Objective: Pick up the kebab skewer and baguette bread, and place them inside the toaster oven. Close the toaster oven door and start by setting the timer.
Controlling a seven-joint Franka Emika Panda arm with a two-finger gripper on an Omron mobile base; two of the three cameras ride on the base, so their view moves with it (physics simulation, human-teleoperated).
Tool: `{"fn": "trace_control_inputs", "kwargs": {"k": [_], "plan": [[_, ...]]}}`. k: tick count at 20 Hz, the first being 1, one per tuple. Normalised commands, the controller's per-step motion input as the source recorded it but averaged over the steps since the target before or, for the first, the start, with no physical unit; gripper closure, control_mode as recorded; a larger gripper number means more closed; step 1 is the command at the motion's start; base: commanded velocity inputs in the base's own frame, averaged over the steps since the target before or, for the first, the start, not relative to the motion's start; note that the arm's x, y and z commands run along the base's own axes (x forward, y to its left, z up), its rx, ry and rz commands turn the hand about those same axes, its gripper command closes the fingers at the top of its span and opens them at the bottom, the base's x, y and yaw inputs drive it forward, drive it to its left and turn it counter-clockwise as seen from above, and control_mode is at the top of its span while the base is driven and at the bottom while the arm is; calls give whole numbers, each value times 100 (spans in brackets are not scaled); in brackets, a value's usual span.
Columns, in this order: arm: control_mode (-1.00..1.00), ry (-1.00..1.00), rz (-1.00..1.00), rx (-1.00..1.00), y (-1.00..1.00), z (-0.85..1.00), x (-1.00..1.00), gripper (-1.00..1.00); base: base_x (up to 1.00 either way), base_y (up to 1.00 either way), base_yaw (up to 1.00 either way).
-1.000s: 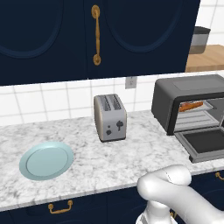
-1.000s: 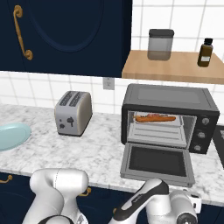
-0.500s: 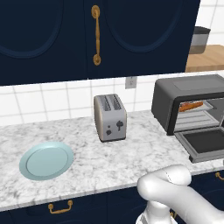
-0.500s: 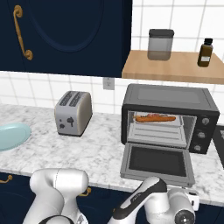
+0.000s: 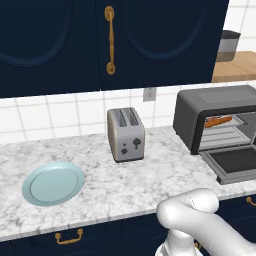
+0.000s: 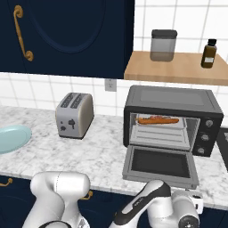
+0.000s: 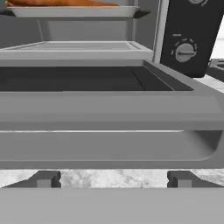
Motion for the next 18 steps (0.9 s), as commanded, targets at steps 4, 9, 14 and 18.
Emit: {"fn": "trace_control_inputs", "kwargs": {"k": [4, 9, 14, 18], "plan": [[-100, -9, 0, 1, 19, 60, 3, -100, 0, 0, 0], [-100, -5, 0, 0, 31, 43, 11, -100, 0, 0, 0], [-100, 0, 0, 0, -7, 0, -32, -100, 0, 0, 0], [-100, 0, -2, -2, -7, 0, -55, -100, 0, 0, 0]]}}
